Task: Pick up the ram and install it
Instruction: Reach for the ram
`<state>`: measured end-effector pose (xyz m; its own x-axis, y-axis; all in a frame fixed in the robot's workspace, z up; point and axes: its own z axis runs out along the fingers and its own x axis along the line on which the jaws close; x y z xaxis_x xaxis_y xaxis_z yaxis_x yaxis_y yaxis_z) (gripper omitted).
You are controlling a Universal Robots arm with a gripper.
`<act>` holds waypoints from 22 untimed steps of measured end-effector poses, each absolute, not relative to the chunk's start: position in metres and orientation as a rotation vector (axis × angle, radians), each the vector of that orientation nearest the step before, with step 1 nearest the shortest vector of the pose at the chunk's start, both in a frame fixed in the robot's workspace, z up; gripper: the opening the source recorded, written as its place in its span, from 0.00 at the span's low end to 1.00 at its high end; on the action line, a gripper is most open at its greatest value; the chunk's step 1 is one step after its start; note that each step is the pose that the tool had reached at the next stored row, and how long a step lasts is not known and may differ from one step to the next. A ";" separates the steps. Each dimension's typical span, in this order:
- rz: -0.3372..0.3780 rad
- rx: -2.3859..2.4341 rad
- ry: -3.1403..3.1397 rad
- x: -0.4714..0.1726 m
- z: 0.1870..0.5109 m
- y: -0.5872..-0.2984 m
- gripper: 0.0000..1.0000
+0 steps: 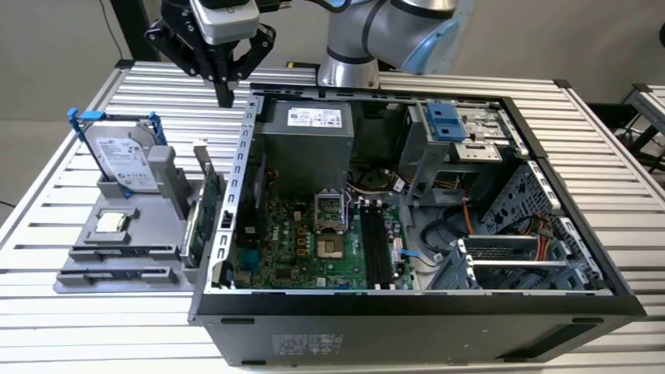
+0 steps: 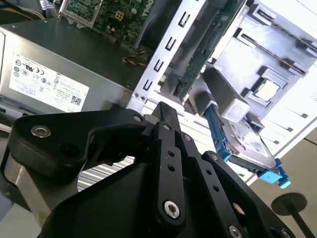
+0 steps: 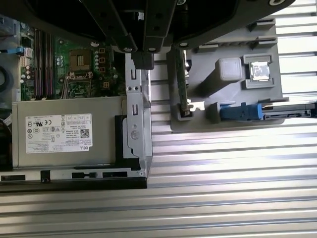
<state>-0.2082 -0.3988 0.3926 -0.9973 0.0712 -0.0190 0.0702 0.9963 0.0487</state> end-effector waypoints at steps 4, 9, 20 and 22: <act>0.075 0.110 3.118 -0.215 0.393 -0.399 0.00; 0.075 0.110 3.118 -0.224 0.393 -0.399 0.00; 0.075 0.110 3.118 -0.242 0.393 -0.399 0.00; 0.075 0.110 3.118 -0.245 0.393 -0.399 0.00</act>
